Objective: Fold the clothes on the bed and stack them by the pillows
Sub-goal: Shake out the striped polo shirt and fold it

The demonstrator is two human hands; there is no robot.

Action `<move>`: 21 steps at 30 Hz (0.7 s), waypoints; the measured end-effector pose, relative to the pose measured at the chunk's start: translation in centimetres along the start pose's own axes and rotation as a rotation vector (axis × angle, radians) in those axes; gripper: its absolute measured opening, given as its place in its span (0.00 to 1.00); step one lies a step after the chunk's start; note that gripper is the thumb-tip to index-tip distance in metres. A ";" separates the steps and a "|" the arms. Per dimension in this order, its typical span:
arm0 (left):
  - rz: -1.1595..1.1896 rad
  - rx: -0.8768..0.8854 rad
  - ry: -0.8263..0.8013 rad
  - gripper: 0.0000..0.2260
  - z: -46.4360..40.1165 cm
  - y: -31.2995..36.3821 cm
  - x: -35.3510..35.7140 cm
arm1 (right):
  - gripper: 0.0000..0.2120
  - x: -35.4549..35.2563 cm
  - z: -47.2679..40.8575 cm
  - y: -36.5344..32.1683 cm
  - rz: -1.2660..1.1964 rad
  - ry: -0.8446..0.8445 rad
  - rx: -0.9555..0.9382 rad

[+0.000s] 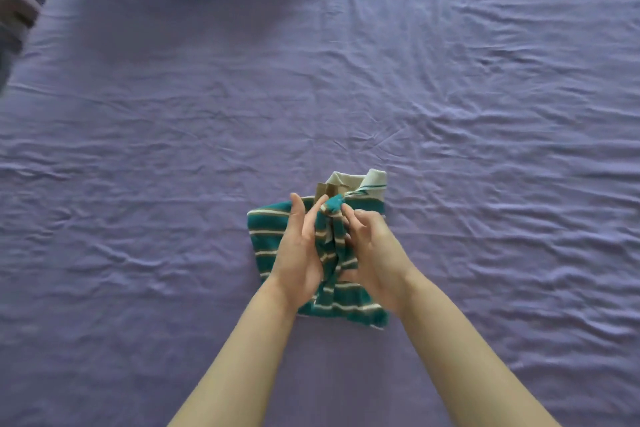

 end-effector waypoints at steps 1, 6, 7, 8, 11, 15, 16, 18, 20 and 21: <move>-0.003 0.007 0.016 0.34 0.1 0.7 -1.4 | 0.19 1.3 -1.0 0.4 -0.015 0.004 0.000; -0.145 -0.045 0.192 0.28 -1.4 2.3 -7.4 | 0.17 5.2 -6.0 3.3 -0.021 0.035 -0.006; -0.242 -0.032 0.246 0.28 -1.8 2.2 -8.5 | 0.17 5.1 -6.9 3.7 0.004 0.053 -0.012; -0.375 0.002 0.298 0.28 -1.9 2.2 -9.5 | 0.17 4.7 -7.6 4.2 0.035 0.081 -0.011; -0.785 0.139 0.424 0.26 -1.4 1.8 -11.2 | 0.21 2.6 -8.0 4.6 0.329 0.205 -0.104; -1.097 0.052 0.609 0.46 -0.7 0.3 -11.7 | 0.23 -1.4 -6.0 4.3 0.855 0.702 -0.384; -1.075 -0.003 0.603 0.51 -0.8 -0.1 -11.4 | 0.23 -2.4 -5.7 4.5 0.858 0.816 -0.378; -1.069 -0.067 0.558 0.56 -1.1 -0.8 -10.7 | 0.26 -3.7 -5.8 5.0 0.802 0.935 -0.284; -1.065 -0.133 0.544 0.56 -1.5 -1.2 -10.2 | 0.30 -4.7 -6.4 5.4 0.681 0.966 -0.182; -1.020 -0.166 0.568 0.54 -1.7 -1.4 -10.2 | 0.30 -5.0 -6.6 5.4 0.609 0.980 -0.137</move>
Point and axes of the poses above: each hand's wrist, its own z-axis away from the middle knuckle, its own x-axis out of the palm, y = z × x, the point moved 3 cm from there along -z, towards the middle knuckle, and after that the axes turned 10 degrees about x, right-handed, at the moved point
